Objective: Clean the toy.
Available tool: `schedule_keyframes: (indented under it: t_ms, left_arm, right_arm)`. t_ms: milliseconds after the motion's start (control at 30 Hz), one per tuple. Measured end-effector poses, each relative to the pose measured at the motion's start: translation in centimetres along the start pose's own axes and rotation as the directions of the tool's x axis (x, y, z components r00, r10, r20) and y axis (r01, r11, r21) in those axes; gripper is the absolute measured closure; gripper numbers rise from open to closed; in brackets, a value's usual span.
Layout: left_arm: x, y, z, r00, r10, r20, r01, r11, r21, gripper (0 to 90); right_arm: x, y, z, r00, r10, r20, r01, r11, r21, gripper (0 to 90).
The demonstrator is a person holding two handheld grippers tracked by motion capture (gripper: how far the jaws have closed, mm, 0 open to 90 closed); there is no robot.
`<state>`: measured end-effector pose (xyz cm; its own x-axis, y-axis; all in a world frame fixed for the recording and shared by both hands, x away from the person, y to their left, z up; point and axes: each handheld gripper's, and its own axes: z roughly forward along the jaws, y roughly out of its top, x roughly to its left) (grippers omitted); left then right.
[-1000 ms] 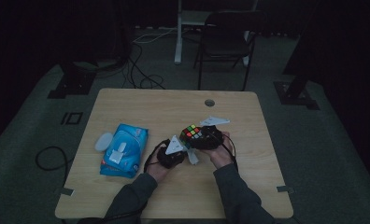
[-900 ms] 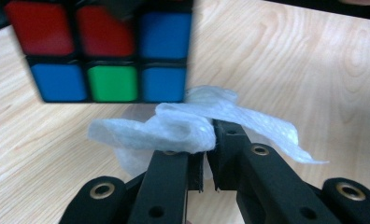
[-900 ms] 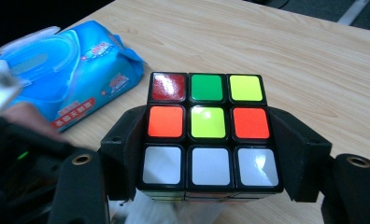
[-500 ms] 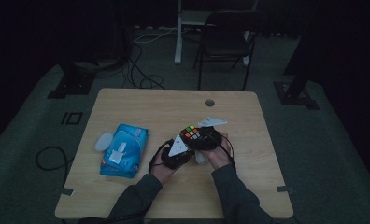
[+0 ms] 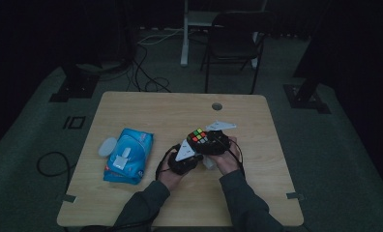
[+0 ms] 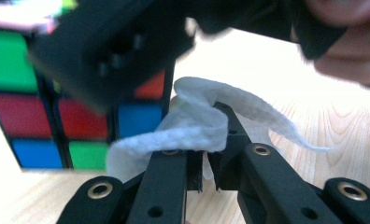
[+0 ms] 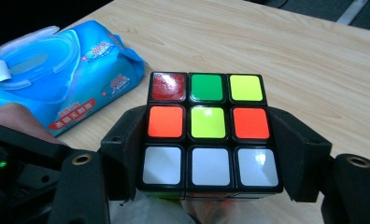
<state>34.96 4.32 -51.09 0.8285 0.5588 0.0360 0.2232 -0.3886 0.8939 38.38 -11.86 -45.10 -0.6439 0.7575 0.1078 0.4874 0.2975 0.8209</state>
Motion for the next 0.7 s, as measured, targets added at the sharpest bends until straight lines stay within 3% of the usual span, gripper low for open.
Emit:
schedule_keyframes:
  t_ms: [167,533,700]
  left_arm:
    - [0.1,-0.2,0.3,0.9998,-0.019,-0.006,0.019,0.9998,0.009,85.1]
    - [-0.2,1.1,-0.1,0.9995,-0.021,0.024,0.023,0.9974,-0.068,85.1]
    - [-0.2,0.9,0.3,0.9998,-0.014,0.014,0.014,0.9986,-0.050,84.9]
  right_arm:
    - [0.0,0.1,-0.1,0.9999,-0.007,0.009,0.007,1.000,-0.003,34.3]
    - [-0.3,-0.2,0.0,0.9999,0.012,-0.007,-0.012,1.000,0.001,34.3]
    - [-0.2,-0.3,0.1,0.9998,0.016,-0.009,-0.016,1.000,0.006,34.3]
